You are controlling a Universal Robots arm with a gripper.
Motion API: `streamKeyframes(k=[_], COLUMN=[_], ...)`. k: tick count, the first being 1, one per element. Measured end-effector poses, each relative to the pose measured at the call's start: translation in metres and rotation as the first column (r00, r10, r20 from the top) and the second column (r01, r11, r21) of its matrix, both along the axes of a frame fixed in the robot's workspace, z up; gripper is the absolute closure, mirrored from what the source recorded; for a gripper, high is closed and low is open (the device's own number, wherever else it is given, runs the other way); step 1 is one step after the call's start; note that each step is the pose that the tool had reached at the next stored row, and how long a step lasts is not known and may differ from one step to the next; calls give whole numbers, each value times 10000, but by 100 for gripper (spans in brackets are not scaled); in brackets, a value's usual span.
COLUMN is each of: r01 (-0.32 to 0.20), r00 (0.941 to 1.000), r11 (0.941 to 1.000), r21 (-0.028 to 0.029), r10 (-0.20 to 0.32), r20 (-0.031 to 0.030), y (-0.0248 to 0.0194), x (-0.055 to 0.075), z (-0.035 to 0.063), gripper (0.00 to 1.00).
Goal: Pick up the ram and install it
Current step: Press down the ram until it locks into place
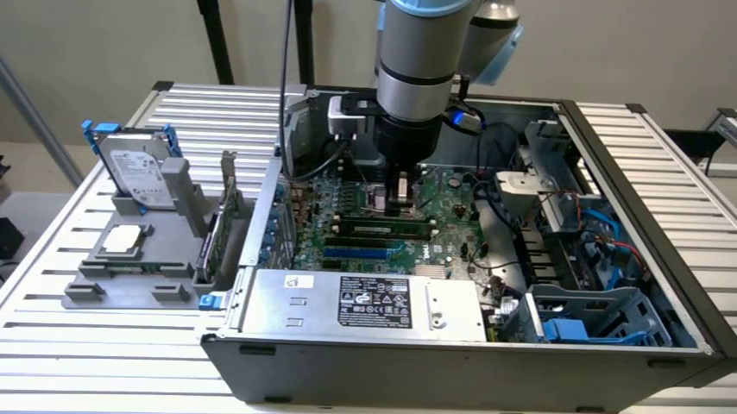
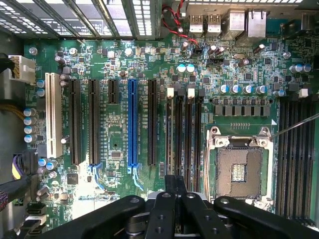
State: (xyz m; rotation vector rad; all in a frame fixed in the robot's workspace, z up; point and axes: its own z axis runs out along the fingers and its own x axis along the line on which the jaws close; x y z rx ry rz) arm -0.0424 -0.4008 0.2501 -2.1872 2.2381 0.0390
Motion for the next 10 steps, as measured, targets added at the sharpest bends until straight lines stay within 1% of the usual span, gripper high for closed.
streamKeyframes(k=[5,10], r01=[0,0], r00=[10000,10000], r11=[10000,10000], r21=[0,-1], r10=[0,0], r20=[0,0], y=[0,0], x=[-1,-3], z=[-8,-93], gripper=[89,89])
